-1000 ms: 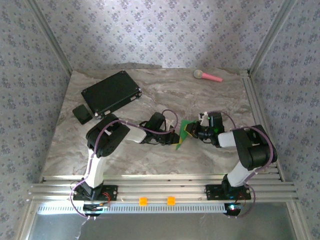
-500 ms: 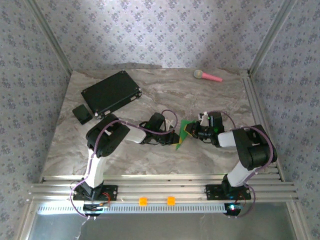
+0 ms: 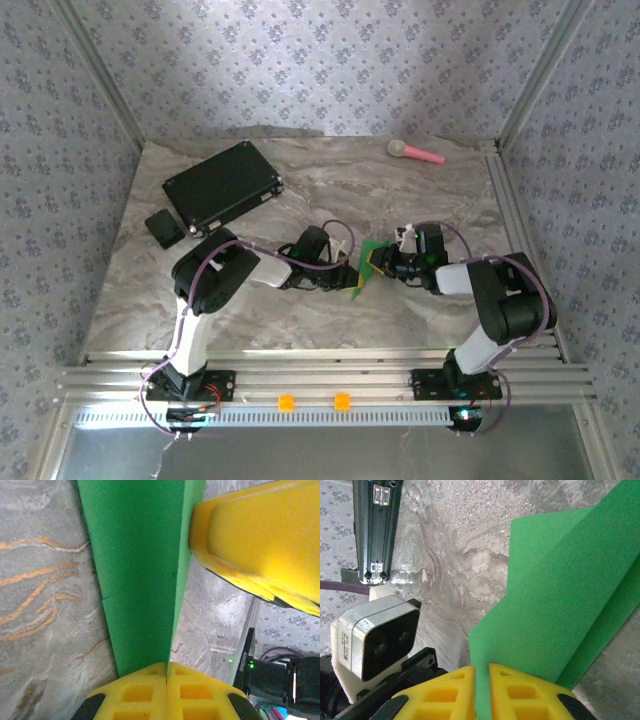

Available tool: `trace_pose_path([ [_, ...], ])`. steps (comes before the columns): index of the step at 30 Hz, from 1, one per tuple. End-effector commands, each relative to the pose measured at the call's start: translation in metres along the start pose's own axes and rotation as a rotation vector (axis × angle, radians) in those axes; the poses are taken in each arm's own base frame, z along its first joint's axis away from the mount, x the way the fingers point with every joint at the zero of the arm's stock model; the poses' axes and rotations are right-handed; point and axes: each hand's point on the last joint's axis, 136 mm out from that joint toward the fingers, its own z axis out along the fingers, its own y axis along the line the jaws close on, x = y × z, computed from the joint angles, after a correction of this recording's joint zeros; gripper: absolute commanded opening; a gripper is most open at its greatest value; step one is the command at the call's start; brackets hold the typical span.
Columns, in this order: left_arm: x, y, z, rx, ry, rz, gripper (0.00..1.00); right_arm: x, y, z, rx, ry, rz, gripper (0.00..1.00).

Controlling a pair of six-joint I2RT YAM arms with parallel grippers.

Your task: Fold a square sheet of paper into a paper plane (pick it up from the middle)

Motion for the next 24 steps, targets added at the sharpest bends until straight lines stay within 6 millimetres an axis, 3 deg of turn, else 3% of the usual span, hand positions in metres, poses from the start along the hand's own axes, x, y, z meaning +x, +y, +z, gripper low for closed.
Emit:
trace_pose_path([
  [1,0.006,0.026,-0.005,-0.074,-0.003,-0.061,0.0,0.001,0.003,-0.003,0.003,-0.004,-0.026,0.16],
  [24,0.01,0.042,-0.008,-0.12,-0.005,-0.135,0.0,-0.005,0.001,0.011,0.0,0.018,-0.01,0.16],
])
